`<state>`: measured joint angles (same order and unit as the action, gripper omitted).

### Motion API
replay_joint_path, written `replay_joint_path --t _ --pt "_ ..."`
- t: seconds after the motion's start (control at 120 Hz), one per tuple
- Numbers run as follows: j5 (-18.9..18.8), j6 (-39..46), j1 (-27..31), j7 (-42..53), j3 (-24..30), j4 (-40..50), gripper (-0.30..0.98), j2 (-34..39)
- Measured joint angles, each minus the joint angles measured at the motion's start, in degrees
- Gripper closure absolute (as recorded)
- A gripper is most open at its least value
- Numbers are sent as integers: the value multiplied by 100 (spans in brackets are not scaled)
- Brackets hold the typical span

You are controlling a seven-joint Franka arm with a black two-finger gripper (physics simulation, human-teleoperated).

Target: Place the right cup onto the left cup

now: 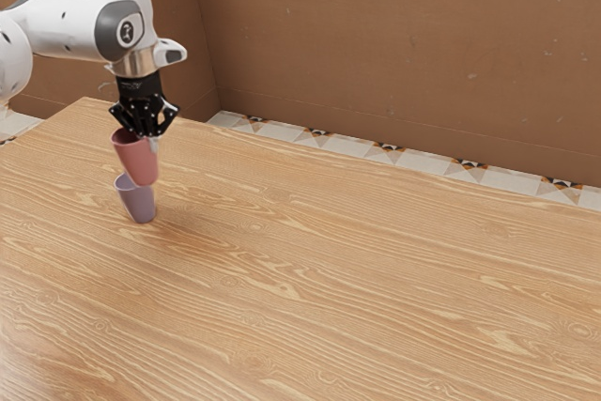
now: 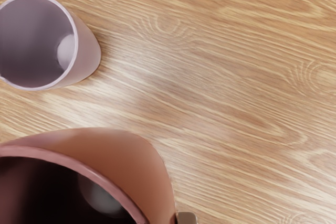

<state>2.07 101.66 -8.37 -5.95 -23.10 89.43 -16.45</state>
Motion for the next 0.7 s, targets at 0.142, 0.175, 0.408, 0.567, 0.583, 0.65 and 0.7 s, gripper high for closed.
replay_joint_path --t 0.142,0.175,0.408,0.567,0.583,0.65,0.7 --pt "82 -59 -44 128 -270 -156 77 -109" --pt "98 -70 -45 159 -307 -167 77 -114" --pt "203 -119 -84 355 -576 -203 77 -143" --pt "233 -132 -105 465 -688 -205 77 -168" --pt "238 -132 -104 476 -695 -207 77 -173" --pt "258 -135 -110 516 -732 -264 77 -231" --pt "270 -140 -111 544 -742 -333 77 -279"
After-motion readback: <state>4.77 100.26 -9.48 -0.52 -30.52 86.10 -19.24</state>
